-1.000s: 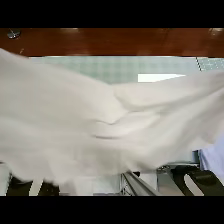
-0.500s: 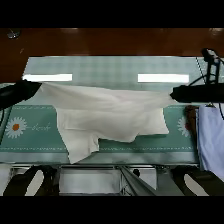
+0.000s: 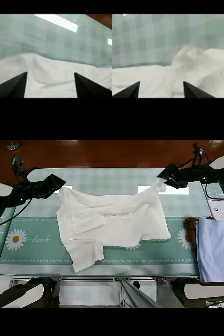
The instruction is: Fold the shirts.
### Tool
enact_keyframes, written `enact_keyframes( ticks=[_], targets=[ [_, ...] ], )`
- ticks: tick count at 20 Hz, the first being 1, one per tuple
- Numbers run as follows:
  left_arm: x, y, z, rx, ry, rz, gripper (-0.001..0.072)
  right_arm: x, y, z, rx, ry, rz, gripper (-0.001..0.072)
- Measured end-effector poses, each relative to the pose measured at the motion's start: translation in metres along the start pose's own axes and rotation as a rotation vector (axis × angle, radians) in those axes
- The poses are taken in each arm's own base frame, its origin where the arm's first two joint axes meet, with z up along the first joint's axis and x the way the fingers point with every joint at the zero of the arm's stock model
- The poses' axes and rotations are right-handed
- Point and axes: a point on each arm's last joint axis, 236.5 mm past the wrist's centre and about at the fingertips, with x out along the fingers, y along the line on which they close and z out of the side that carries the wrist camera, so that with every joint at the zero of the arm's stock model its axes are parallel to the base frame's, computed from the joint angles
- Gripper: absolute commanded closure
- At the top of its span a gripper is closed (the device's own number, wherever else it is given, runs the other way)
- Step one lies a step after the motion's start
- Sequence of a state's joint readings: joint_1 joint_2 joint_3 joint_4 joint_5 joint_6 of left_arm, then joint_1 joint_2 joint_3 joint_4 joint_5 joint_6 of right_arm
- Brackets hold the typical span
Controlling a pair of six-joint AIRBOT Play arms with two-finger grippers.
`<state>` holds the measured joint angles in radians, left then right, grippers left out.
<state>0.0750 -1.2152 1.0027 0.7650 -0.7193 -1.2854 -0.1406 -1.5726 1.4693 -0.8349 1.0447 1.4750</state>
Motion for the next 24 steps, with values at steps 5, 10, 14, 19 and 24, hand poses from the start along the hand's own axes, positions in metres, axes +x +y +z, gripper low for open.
enact_keyframes(
  ticks=[5,10,14,19,24],
  targets=[
    [-0.034,0.047,-0.040,0.033,0.286,0.119,0.0009,-0.048,-0.061,-0.026,-0.024,0.181,-0.083,0.0092],
    [-0.079,0.112,-0.138,-0.189,0.486,0.238,0.0008,-0.097,-0.140,-0.118,0.183,0.292,-0.196,0.0092],
    [-0.089,0.127,-0.205,-0.419,0.521,0.194,0.0008,-0.087,-0.128,-0.178,0.259,0.233,-0.078,0.0092],
    [-0.076,0.115,-0.237,-0.554,0.485,0.085,0.0008,-0.079,-0.114,-0.210,0.285,0.158,-0.005,0.0092],
    [-0.046,0.088,-0.248,-0.507,0.458,0.015,0.0090,-0.078,-0.108,-0.215,0.295,0.132,0.024,0.0093]
  ],
)
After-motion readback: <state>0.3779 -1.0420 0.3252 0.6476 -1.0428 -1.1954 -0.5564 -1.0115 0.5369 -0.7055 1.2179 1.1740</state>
